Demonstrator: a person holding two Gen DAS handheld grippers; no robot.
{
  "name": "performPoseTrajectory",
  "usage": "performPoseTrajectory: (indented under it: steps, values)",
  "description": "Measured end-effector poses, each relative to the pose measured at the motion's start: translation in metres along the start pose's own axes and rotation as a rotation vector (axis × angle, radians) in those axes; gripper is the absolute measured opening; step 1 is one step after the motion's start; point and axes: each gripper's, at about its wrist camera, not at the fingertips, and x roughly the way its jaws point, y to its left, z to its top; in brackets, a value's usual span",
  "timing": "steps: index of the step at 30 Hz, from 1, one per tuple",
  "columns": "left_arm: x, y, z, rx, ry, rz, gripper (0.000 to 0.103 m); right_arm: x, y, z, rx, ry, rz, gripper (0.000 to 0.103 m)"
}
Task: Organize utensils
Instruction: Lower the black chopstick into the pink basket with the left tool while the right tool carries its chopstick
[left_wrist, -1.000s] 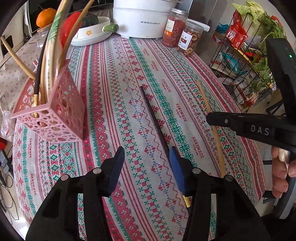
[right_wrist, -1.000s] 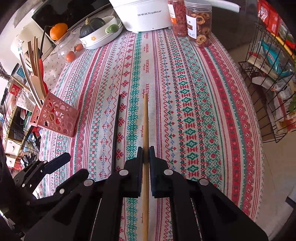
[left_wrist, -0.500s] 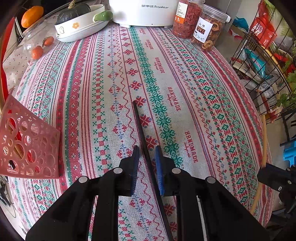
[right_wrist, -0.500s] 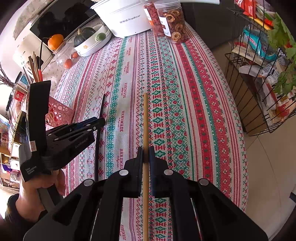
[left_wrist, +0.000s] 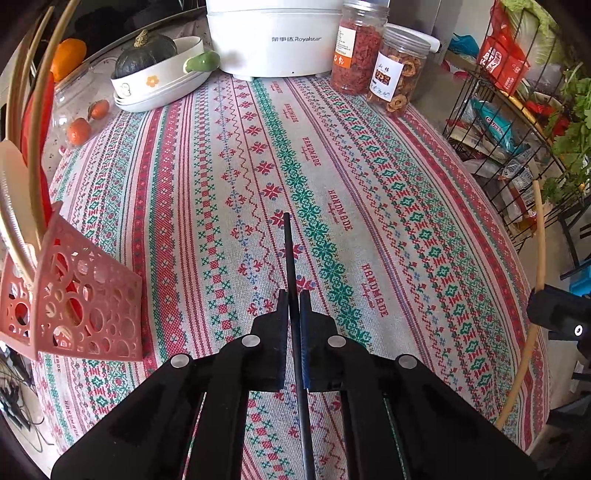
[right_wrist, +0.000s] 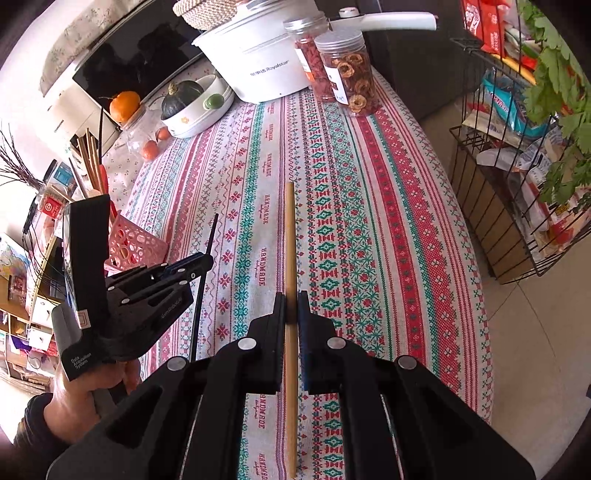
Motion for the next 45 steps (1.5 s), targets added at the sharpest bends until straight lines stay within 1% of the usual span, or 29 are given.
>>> performPoseTrajectory:
  steps: [5, 8, 12, 15, 20, 22, 24, 27, 30, 33, 36, 39, 42, 45]
  values:
    - [-0.048, 0.005, -0.013, 0.033, -0.098, -0.067, 0.004, -0.016, 0.008, -0.002, -0.003, -0.048, 0.049, 0.007]
    - [-0.075, 0.011, -0.024, 0.058, -0.152, -0.102, 0.004, -0.025, 0.014, -0.005, -0.009, -0.072, 0.053, 0.007]
    - [-0.111, 0.023, -0.038, 0.077, -0.219, -0.139, 0.004, -0.041, 0.025, -0.008, -0.029, -0.116, 0.078, 0.007]
    - [-0.138, 0.033, -0.048, 0.081, -0.282, -0.157, 0.004, -0.056, 0.037, -0.011, -0.06, -0.164, 0.099, 0.007]
    - [-0.176, 0.053, -0.06, 0.046, -0.408, -0.199, 0.004, -0.082, 0.065, -0.014, -0.141, -0.265, 0.144, 0.007]
    - [-0.189, 0.058, -0.061, 0.033, -0.443, -0.226, 0.004, -0.092, 0.074, -0.015, -0.166, -0.312, 0.169, 0.007]
    - [-0.204, 0.062, -0.061, 0.036, -0.499, -0.245, 0.004, -0.102, 0.082, -0.014, -0.183, -0.355, 0.197, 0.007]
    - [-0.227, 0.069, -0.062, 0.035, -0.574, -0.265, 0.004, -0.115, 0.093, -0.012, -0.204, -0.418, 0.238, 0.007]
    - [-0.246, 0.08, -0.062, 0.02, -0.63, -0.282, 0.004, -0.125, 0.102, -0.01, -0.217, -0.479, 0.274, 0.007]
    - [-0.262, 0.091, -0.062, 0.004, -0.68, -0.277, 0.004, -0.127, 0.107, -0.006, -0.208, -0.508, 0.287, 0.007]
    - [-0.273, 0.107, -0.06, -0.026, -0.729, -0.245, 0.004, -0.123, 0.11, -0.001, -0.201, -0.522, 0.294, 0.007]
    - [-0.276, 0.121, -0.057, -0.062, -0.768, -0.208, 0.004, -0.118, 0.114, 0.003, -0.195, -0.521, 0.3, 0.007]
    - [-0.277, 0.133, -0.055, -0.102, -0.835, -0.163, 0.004, -0.112, 0.12, 0.006, -0.195, -0.513, 0.301, 0.007]
    - [-0.273, 0.141, -0.048, -0.117, -0.85, -0.168, 0.004, -0.107, 0.126, 0.008, -0.197, -0.506, 0.305, 0.007]
